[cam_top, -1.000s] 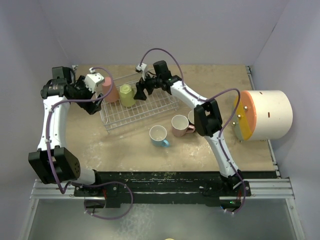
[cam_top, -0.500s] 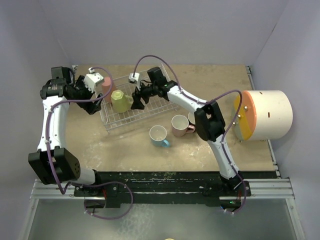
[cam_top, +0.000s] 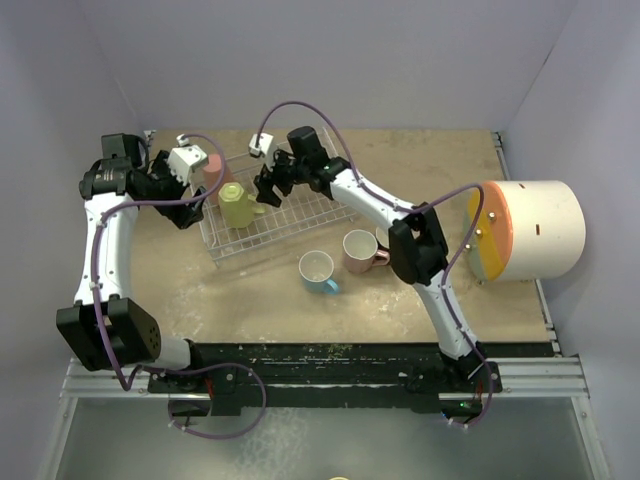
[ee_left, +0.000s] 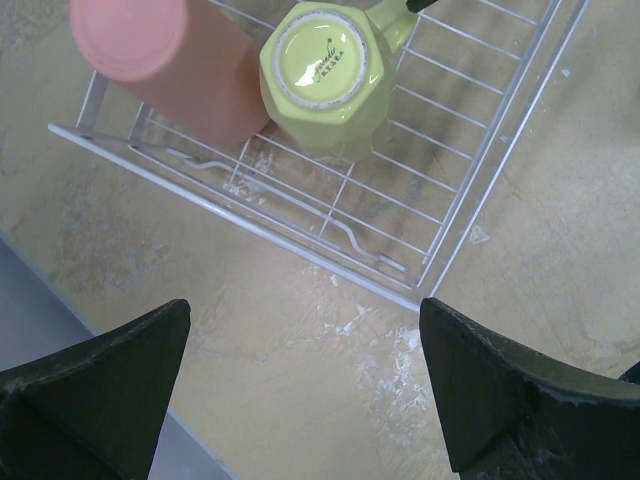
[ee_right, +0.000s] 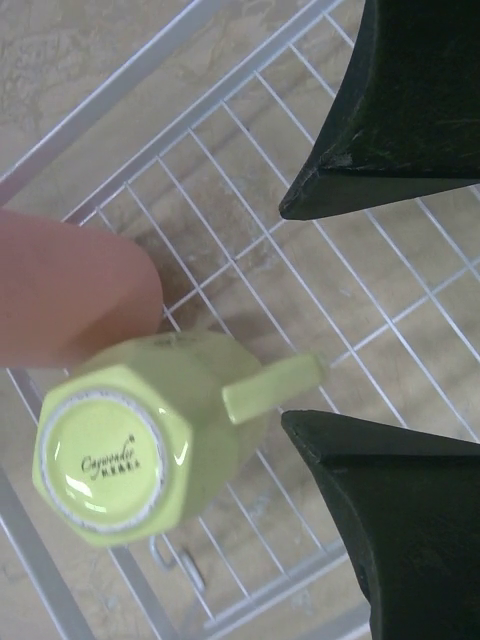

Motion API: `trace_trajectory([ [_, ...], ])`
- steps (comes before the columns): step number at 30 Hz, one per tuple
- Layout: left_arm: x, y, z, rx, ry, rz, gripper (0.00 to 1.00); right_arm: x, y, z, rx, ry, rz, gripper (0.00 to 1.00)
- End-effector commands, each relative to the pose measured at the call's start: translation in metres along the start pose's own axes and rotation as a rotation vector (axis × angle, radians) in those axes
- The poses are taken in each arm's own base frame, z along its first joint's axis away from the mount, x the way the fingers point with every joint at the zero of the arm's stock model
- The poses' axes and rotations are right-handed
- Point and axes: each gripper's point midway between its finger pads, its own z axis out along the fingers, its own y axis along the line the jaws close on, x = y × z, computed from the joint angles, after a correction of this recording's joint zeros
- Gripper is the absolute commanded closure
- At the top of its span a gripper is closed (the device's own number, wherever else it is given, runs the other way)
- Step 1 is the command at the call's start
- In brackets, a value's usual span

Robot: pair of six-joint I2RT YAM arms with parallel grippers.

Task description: Unload the cups from the dish rack

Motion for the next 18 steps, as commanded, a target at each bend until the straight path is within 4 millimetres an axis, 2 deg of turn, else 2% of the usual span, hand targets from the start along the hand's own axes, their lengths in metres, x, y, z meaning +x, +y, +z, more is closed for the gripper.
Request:
trace_trajectory([
  [1,-0.018,0.0,-0.013,-0.013,-0.069,0.034,0.01,-0.011,0.0,0.014,0.035,-0.001,-0.063,0.21],
  [6,-0.025,-0.006,-0.018,0.018,-0.1,0.019,0.01,-0.001,0.018,0.028,-0.021,0.01,-0.073,0.22],
  [13,-0.034,-0.013,-0.022,0.038,-0.151,0.024,0.01,-0.004,0.019,0.042,0.0,-0.001,-0.064,0.28],
  [16,-0.037,-0.018,-0.025,0.032,-0.18,0.06,0.01,-0.005,0.018,0.048,0.037,-0.003,-0.062,0.4],
  [18,-0.038,-0.025,-0.03,0.039,-0.2,0.1,0.01,-0.007,0.018,0.049,0.043,-0.005,-0.045,0.61],
])
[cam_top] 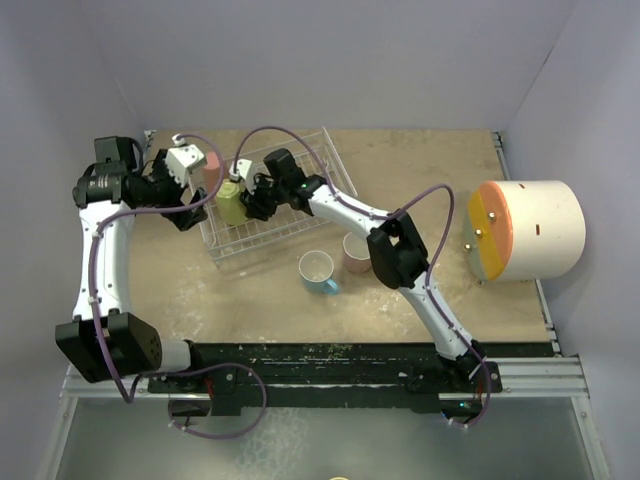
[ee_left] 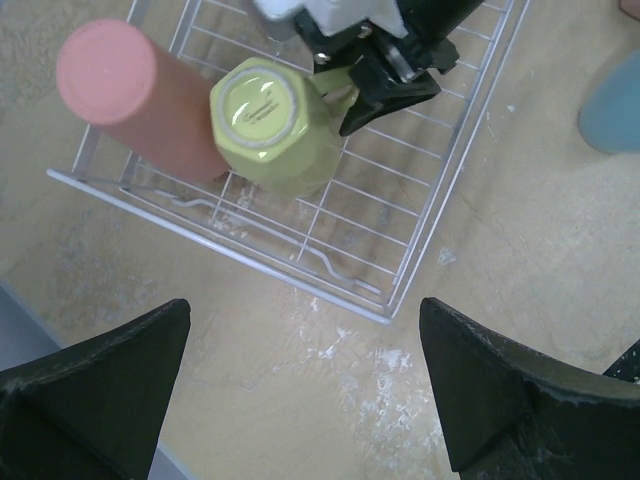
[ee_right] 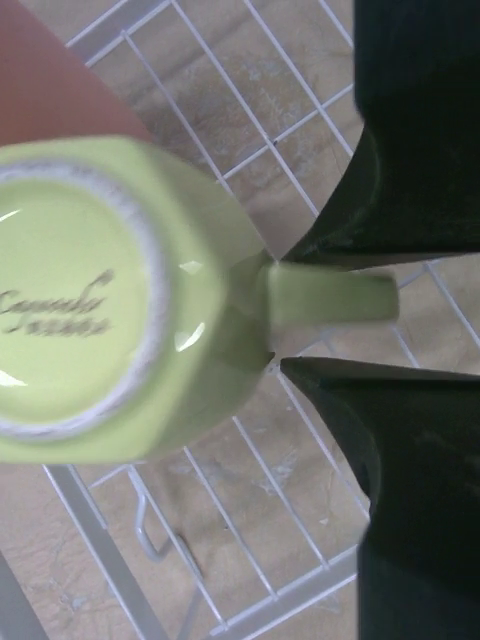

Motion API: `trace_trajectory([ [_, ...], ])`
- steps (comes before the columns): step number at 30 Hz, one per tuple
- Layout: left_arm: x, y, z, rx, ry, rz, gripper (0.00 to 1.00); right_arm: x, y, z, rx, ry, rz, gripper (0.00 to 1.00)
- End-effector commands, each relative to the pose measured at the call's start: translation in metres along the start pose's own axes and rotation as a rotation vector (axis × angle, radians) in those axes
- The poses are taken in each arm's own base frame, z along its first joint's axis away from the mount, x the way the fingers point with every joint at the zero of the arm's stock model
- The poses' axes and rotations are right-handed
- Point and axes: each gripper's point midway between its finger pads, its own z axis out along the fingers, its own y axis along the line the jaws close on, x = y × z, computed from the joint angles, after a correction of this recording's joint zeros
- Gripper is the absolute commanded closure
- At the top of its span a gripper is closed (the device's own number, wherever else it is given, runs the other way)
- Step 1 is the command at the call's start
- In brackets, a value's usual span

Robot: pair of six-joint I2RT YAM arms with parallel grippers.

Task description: Unload the cups from the dish rack

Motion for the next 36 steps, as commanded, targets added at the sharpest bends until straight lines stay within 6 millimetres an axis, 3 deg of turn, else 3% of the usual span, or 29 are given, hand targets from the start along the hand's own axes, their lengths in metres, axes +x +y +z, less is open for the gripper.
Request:
trace_trajectory([
  [1,-0.024,-0.014,-0.018,0.0,-0.117,0.123,0.01,-0.047,-0.015,-0.012,0.084,-0.094,-0.011,0.69],
  [7,-0.019,-0.022,-0.019,0.016,-0.115,0.164,0.01,-0.097,-0.013,-0.047,0.126,-0.225,0.037,1.0],
  [12,-0.018,-0.029,-0.019,0.025,-0.136,0.192,0.01,-0.153,-0.005,-0.098,0.145,-0.348,0.076,1.0],
  [17,-0.029,-0.041,-0.02,0.045,-0.221,0.264,0.01,-0.19,0.014,-0.155,0.144,-0.419,0.245,1.0],
  [20,-0.04,-0.047,-0.019,0.041,-0.251,0.324,0.01,-0.198,0.037,-0.184,0.09,-0.432,0.406,1.0],
  [25,-0.063,-0.07,-0.026,-0.013,-0.326,0.589,0.01,-0.2,0.09,-0.226,-0.091,-0.453,0.698,1.0],
  [26,-0.07,-0.072,-0.03,-0.041,-0.354,0.667,0.01,-0.189,0.098,-0.226,-0.112,-0.441,0.753,1.0],
  [28,-0.078,-0.078,-0.039,-0.077,-0.396,0.769,0.01,-0.187,0.113,-0.238,-0.173,-0.492,0.846,1.0],
  [33,-0.108,-0.097,-0.069,-0.117,-0.527,0.889,0.01,-0.188,0.133,-0.26,-0.279,-0.579,0.964,1.0],
  [36,-0.114,-0.115,-0.081,-0.095,-0.592,0.957,0.03,-0.195,0.144,-0.27,-0.371,-0.624,1.017,1.0],
])
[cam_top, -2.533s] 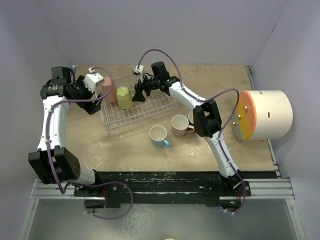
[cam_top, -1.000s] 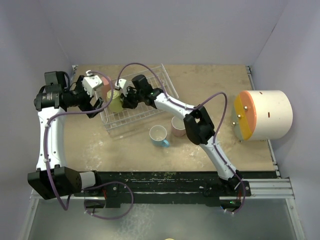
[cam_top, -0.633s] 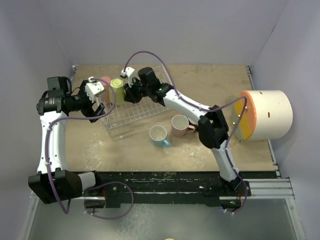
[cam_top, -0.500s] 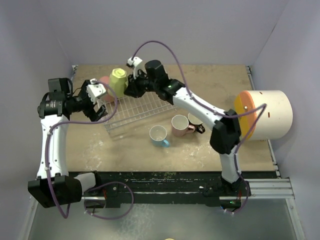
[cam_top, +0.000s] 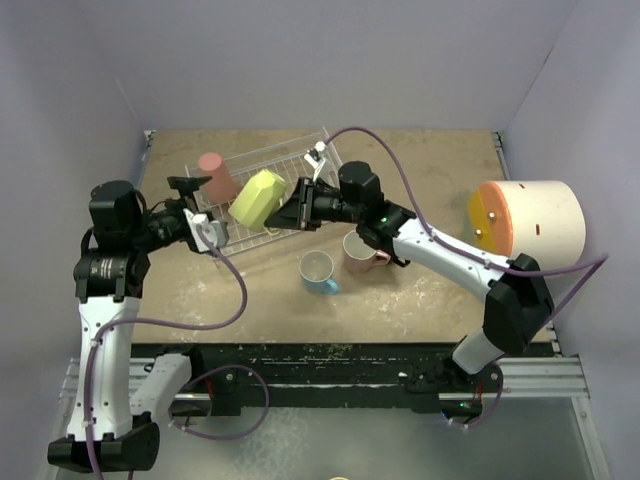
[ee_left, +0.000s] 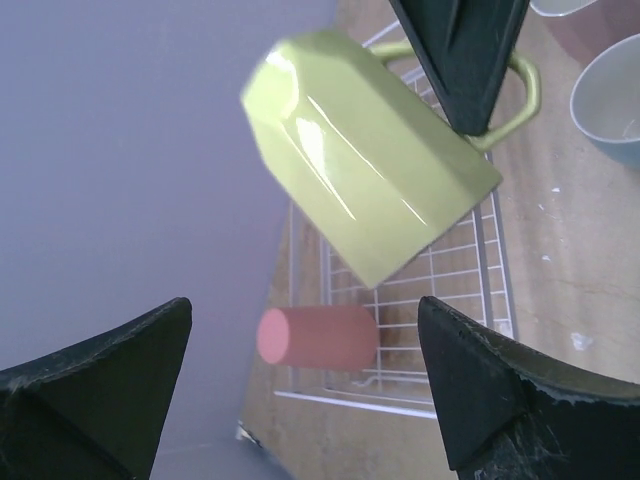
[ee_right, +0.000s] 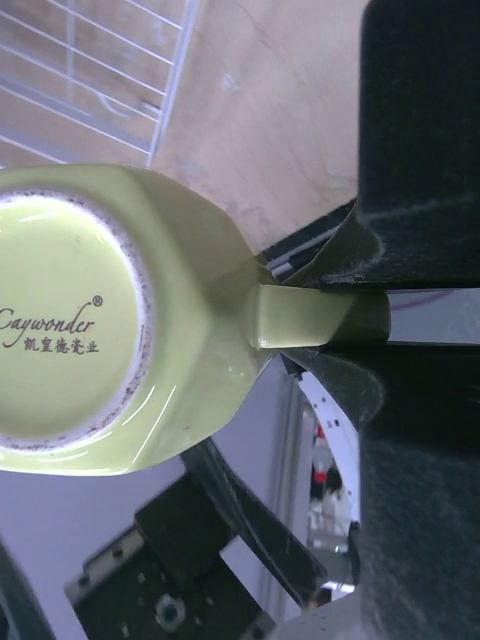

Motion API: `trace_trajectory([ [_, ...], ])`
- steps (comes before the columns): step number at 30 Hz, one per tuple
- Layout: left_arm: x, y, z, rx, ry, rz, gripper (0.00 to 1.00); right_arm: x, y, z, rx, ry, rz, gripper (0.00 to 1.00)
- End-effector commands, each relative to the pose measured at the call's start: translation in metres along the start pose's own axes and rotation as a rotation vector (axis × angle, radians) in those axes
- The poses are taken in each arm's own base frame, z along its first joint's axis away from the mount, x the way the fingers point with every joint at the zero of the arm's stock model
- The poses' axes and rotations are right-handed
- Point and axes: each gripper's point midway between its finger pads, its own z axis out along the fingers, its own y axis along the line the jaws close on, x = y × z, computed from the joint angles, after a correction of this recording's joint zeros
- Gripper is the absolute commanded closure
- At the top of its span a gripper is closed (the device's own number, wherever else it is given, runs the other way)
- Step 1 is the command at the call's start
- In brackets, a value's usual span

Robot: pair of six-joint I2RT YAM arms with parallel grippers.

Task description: Unload the cups from the dish rack

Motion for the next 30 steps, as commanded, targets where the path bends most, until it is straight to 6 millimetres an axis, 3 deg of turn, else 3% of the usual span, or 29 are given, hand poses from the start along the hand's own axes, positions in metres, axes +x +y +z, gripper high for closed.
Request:
trace_trajectory([
  [1,-0.045,0.006,-0.007,-0.016,-0.167,0.18,0.05,-0.032,0.086,-0.023,-0.318,-0.122,0.075,1.0],
  [10,-0.038,-0.014,-0.008,0.045,-0.151,0.233,0.09,-0.025,0.111,-0.03,-0.464,-0.126,0.212,1.0],
  [19,-0.047,0.006,-0.007,-0.029,-0.179,0.301,0.22,0.005,0.136,-0.02,-0.515,-0.059,0.282,1.0],
  [22,-0.048,0.006,-0.007,-0.036,-0.188,0.331,0.38,0.014,0.139,-0.021,-0.516,-0.046,0.303,1.0],
  [25,-0.051,0.003,-0.007,-0.044,-0.213,0.351,0.7,0.02,0.14,-0.02,-0.519,-0.034,0.319,1.0],
  [28,-0.055,-0.003,-0.006,-0.042,-0.247,0.364,0.95,0.028,0.14,-0.02,-0.517,-0.001,0.317,1.0],
  [30,-0.056,-0.007,-0.004,-0.025,-0.265,0.337,1.0,0.034,0.139,-0.028,-0.512,0.027,0.306,0.91],
])
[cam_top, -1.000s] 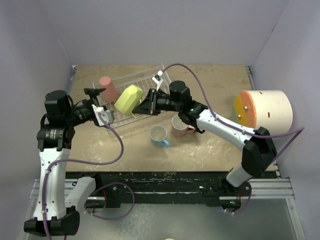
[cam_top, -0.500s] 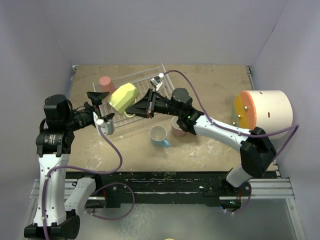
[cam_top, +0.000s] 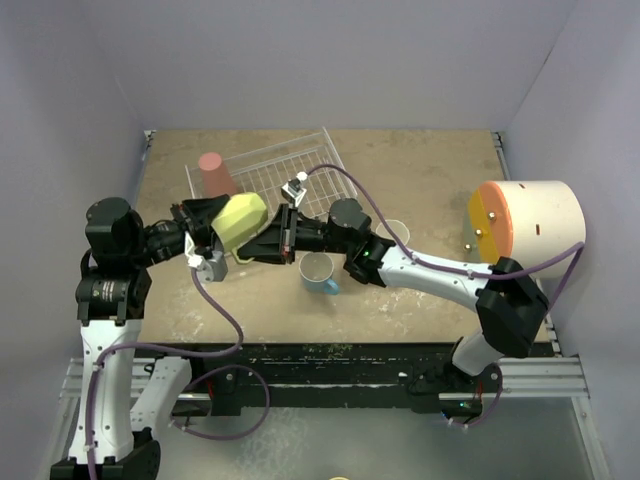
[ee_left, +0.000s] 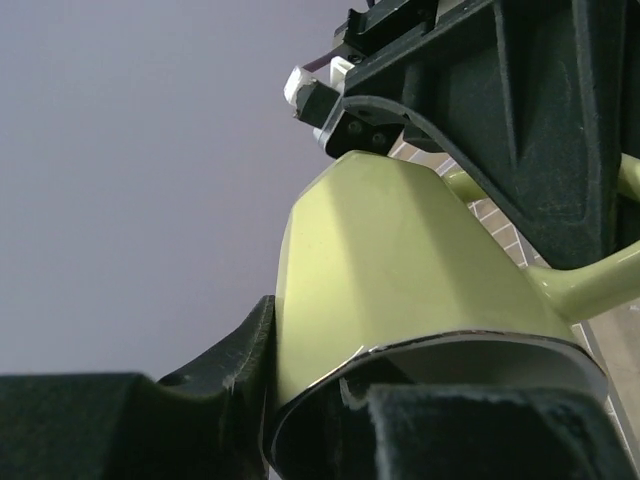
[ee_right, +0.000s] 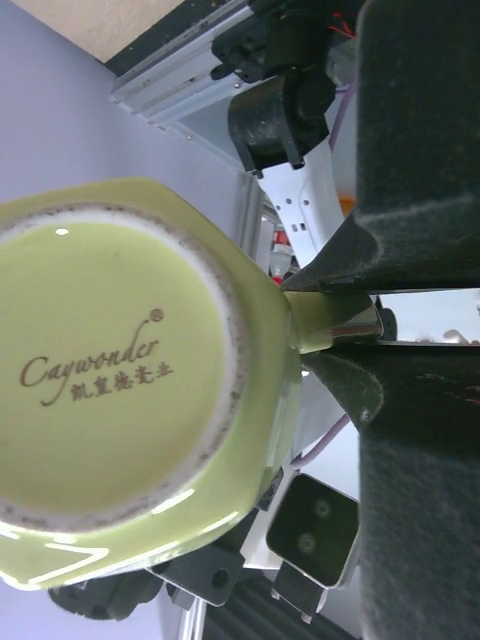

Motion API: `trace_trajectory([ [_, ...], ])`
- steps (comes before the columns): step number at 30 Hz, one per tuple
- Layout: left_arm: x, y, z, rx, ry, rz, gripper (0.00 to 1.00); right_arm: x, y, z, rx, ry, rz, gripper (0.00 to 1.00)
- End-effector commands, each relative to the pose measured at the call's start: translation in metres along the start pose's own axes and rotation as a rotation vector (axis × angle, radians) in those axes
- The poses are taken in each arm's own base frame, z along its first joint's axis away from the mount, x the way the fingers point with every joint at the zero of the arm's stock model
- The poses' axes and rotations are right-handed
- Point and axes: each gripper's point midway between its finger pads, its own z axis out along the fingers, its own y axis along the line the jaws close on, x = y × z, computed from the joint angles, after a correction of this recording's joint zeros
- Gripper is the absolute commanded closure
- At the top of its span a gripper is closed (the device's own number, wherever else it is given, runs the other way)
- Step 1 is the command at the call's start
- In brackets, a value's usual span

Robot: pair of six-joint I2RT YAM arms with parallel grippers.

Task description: Unload the cups from the dish rack

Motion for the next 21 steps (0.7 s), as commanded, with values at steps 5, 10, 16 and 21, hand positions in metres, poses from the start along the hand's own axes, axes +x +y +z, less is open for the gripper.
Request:
trace_trajectory([
  [5,0.001,-0.034,0.011,0.182,-0.016,-0.141,1.0,-0.029,0.057,-0.058,-0.056,-0.091,-0.223,0.71],
  [10,0.008,-0.081,0.031,0.422,0.095,-0.327,1.0,-0.076,0.039,-0.109,0.151,-0.231,-0.3,0.53],
  [16,0.019,-0.124,0.051,0.621,0.25,-0.452,1.0,-0.12,0.022,-0.171,0.412,-0.401,-0.391,0.45],
  [21,0.04,-0.161,0.046,0.796,0.401,-0.463,1.0,-0.139,0.021,-0.202,0.536,-0.48,-0.458,0.44],
])
